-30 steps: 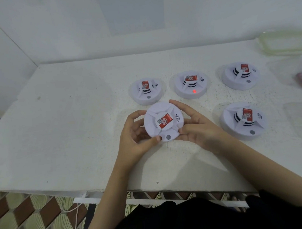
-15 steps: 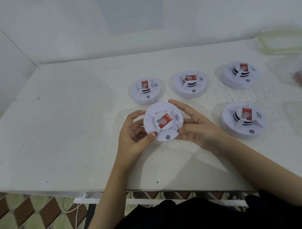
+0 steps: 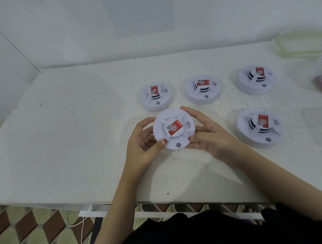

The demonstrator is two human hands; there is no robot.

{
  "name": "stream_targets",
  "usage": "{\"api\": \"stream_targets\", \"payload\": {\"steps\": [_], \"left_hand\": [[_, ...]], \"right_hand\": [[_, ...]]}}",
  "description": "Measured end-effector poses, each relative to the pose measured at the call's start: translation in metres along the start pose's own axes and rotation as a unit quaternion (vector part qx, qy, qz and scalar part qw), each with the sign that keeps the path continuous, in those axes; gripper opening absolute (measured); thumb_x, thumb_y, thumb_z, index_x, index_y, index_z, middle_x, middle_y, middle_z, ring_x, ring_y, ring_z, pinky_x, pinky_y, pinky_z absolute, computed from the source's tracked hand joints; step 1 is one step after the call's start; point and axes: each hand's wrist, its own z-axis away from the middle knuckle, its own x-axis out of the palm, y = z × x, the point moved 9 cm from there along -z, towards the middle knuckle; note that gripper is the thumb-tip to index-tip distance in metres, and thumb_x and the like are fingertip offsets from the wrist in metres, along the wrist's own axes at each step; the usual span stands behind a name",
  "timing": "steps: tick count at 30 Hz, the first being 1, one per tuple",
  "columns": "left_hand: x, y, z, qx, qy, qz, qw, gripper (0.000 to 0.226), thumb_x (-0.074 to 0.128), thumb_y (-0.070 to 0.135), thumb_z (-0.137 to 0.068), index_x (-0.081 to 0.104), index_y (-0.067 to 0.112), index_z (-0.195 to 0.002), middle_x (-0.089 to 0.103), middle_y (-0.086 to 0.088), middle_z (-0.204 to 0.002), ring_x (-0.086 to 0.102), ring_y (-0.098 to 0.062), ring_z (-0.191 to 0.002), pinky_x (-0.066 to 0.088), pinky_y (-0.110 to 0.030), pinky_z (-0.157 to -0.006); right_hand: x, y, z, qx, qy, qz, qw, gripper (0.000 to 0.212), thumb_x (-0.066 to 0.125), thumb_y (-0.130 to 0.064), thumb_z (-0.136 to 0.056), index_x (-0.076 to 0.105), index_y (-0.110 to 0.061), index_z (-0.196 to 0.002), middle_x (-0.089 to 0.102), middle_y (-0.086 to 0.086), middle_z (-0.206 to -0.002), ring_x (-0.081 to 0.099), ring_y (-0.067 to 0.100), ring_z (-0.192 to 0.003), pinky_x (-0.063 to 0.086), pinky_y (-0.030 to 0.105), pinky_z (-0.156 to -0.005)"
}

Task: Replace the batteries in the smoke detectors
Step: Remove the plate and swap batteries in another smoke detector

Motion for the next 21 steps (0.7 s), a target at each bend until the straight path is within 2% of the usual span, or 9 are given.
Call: {"api": "stream_targets", "payload": {"steps": [4, 11, 16, 21], "left_hand": [[0.0008, 0.0009, 0.0002, 0.003, -0.002, -0.001, 1.000, 0.068, 0.075, 0.029, -0.070, 0.049, 0.012, -0.131, 0.069, -0.010, -0.117, 0.067, -0.027, -0.103, 0.056, -0.037, -0.084], [0.0039, -0.0002, -0.0020, 0.016, -0.024, -0.044, 0.999, 0.088, 0.086, 0.026, -0.056, 0.046, 0.016, -0.134, 0.065, -0.006, -0.121, 0.066, -0.024, -0.104, 0.058, -0.039, -0.080], [0.0045, 0.0013, -0.0023, 0.019, -0.027, -0.045, 0.998, 0.087, 0.085, 0.025, -0.057, 0.046, 0.018, -0.134, 0.065, -0.005, -0.120, 0.066, -0.023, -0.103, 0.058, -0.033, -0.078], [0.0044, 0.0011, -0.0022, 0.019, -0.025, -0.048, 0.998, 0.088, 0.085, 0.026, -0.057, 0.046, 0.016, -0.135, 0.065, -0.006, -0.121, 0.065, -0.023, -0.104, 0.058, -0.035, -0.080]], "right_hand": [[-0.0017, 0.0008, 0.0000, -0.001, 0.006, -0.005, 1.000, 0.071, 0.053, 0.002, -0.072, 0.046, -0.033, -0.134, 0.068, 0.012, -0.109, 0.066, 0.026, -0.102, 0.054, 0.038, -0.087], [-0.0042, 0.0025, -0.0007, -0.005, 0.015, -0.021, 1.000, 0.069, 0.053, 0.002, -0.073, 0.046, -0.031, -0.133, 0.068, 0.012, -0.108, 0.067, 0.026, -0.100, 0.055, 0.037, -0.083], [-0.0037, 0.0028, -0.0017, -0.001, 0.011, -0.021, 1.000, 0.071, 0.053, 0.002, -0.072, 0.043, -0.030, -0.136, 0.067, 0.012, -0.110, 0.066, 0.025, -0.101, 0.055, 0.037, -0.085], [-0.0033, 0.0026, -0.0011, -0.001, 0.010, -0.016, 1.000, 0.071, 0.053, 0.002, -0.073, 0.044, -0.031, -0.135, 0.066, 0.015, -0.113, 0.065, 0.027, -0.103, 0.054, 0.038, -0.087]]}}
